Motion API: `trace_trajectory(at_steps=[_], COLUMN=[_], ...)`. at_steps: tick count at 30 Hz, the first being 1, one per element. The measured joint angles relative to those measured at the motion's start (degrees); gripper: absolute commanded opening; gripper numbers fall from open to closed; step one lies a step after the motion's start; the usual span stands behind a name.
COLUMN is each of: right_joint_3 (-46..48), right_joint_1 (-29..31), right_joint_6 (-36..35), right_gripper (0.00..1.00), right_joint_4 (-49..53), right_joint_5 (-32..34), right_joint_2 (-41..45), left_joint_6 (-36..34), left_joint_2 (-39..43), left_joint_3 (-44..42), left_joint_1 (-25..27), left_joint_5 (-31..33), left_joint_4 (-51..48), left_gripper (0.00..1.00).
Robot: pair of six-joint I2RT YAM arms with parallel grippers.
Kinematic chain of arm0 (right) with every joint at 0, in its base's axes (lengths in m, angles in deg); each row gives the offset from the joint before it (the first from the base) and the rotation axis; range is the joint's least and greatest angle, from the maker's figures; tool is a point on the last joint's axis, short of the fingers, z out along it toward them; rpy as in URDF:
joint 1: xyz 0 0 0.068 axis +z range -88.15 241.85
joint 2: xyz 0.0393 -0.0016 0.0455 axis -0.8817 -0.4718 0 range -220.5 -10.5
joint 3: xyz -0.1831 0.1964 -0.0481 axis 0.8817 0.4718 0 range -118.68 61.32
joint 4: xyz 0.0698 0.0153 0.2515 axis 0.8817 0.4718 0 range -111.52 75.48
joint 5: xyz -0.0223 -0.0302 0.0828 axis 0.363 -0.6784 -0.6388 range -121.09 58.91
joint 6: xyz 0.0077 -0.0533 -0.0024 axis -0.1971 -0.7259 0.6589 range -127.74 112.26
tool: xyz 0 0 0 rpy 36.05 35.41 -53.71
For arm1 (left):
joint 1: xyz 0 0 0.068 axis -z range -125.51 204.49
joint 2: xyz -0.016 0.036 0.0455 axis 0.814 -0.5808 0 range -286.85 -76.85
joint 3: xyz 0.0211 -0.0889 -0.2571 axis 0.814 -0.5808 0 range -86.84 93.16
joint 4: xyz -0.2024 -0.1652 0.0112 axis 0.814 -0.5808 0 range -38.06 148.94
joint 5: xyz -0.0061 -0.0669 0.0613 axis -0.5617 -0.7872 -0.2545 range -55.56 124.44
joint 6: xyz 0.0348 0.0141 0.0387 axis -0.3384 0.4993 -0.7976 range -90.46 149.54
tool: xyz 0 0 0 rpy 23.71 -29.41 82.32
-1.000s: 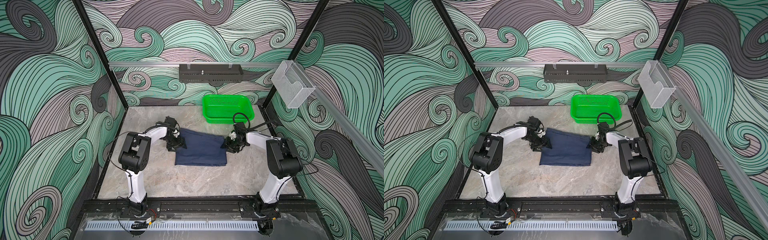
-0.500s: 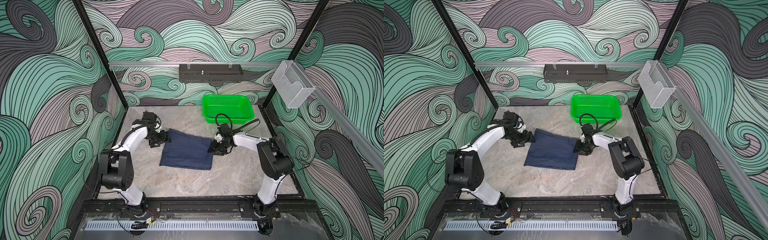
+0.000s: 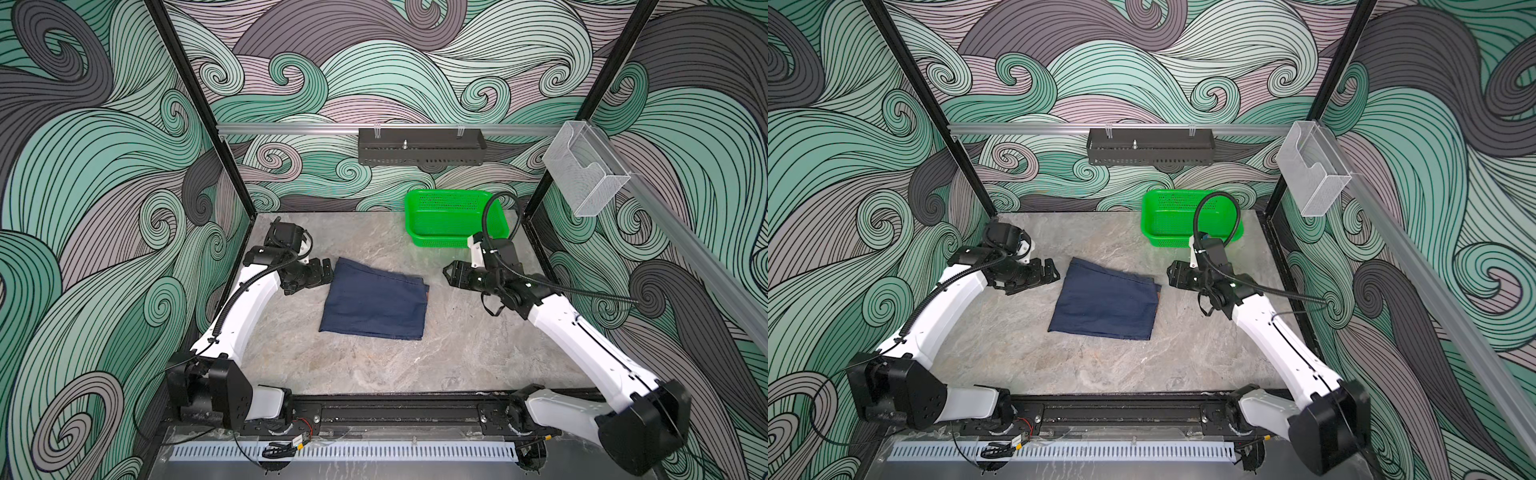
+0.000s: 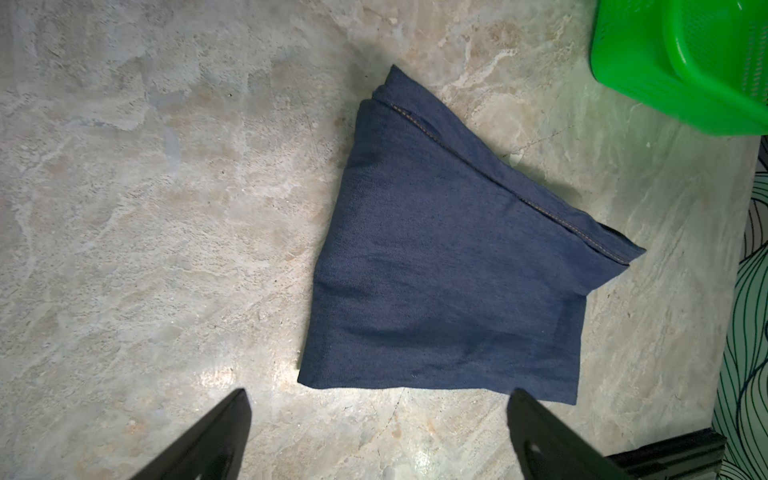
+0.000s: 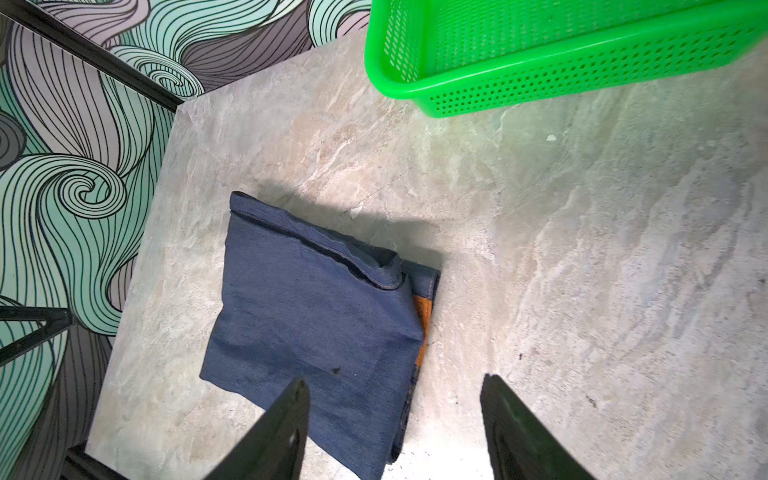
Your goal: Fold and stack the trousers
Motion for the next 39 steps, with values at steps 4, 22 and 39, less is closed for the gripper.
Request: trace_trajectory(at_steps=[4, 22, 39], right_joint_3=[6.73, 13.03, 14.16], right_joint_1=[0.0, 0.0, 0.0], right_joint_6=[-1.22, -1.53, -1.62], right_gripper=[0.66, 0.65, 0.66], right_joint_4=[-1.25, -1.92, -2.97], right_joint_5=[1.92, 3.96, 4.33], right_joint_2=[5.75, 9.97, 10.49], left_joint_6=[3.17, 15.98, 17.4], left_joint_2=[-0.68, -15.89, -33.22], left_joint_3=[-4.15, -9.38, 3.85], left_joint_1=[5.95, 27.08, 29.22], left_joint_5=[1.92, 10.84, 16.57], left_joint_4=[1.99, 13.68, 12.04], left_gripper=[0.97, 0.99, 0.97])
